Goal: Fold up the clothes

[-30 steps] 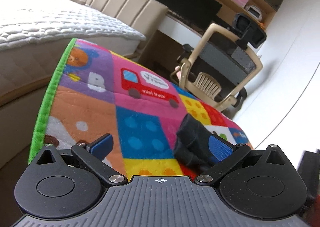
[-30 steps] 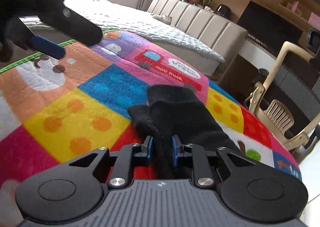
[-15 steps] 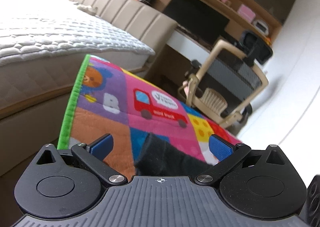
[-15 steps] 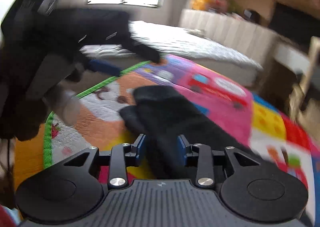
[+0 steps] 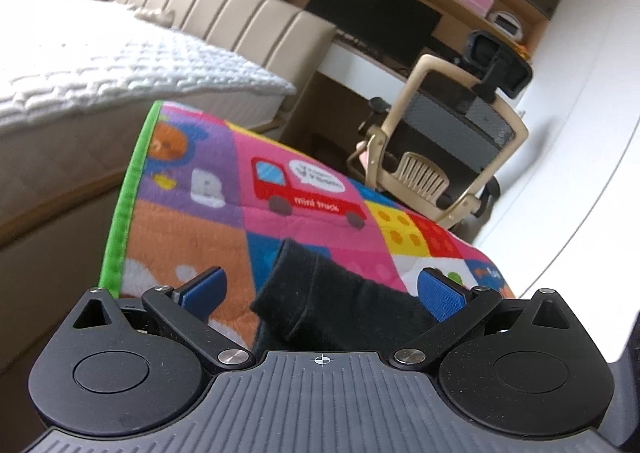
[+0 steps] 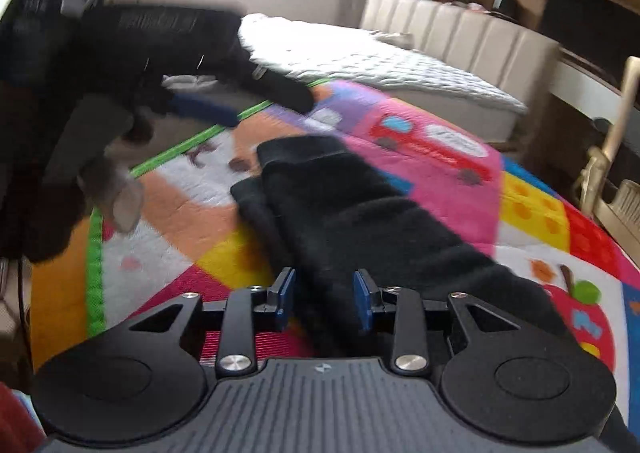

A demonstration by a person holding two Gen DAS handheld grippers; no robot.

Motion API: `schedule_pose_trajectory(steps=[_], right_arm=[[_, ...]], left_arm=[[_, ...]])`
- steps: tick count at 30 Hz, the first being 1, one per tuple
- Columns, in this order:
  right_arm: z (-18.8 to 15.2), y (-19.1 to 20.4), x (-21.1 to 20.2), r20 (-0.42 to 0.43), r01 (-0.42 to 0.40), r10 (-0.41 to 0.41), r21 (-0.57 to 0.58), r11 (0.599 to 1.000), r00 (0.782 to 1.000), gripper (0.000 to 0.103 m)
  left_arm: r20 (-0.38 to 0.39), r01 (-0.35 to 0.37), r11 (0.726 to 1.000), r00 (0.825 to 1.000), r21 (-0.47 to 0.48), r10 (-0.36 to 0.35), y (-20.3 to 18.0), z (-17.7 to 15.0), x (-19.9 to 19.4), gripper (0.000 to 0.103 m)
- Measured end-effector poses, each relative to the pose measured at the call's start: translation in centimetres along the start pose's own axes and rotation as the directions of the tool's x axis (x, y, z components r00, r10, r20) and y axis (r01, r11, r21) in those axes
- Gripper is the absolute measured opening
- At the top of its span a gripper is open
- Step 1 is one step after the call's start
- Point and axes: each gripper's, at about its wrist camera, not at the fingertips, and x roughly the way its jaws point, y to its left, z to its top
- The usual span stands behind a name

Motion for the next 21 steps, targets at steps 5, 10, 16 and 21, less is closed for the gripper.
schedule_pose_trajectory(steps=[5,10,16,21], right_arm=[[1.4,-1.7,-1.2,0.053,0.08,-0.082,0.046,0.996,0.995,0.009],[1.9,-3.9,-2.4,0.071,0.119,-0.127,0.11,0.987,0.989,0.007],[1.1,-4.6,-3.2,0.081,0.099,-0.116,0.191,0.976,0.99,0.007],[0.5,-4.8,-3.5,0.089,0.08,-0.103,0.227,0.971,0.991,0.007]], left_arm=[[0.01,0.015,0.996,1.0,0.09,-0.016,-0.4,0.1,-0.4,0.103],[-0.028,0.06,0.984,0.998,0.169,-0.056,-1.1,0.3,0.6,0.103],[-0.125,0.181,0.979,0.973,-0.089,-0.192,-0.1,1.3,2.3,0.103],[-0.164,0.268,0.892,0.924,-0.365,-0.345,1.1,0.6,5.2,0.103]])
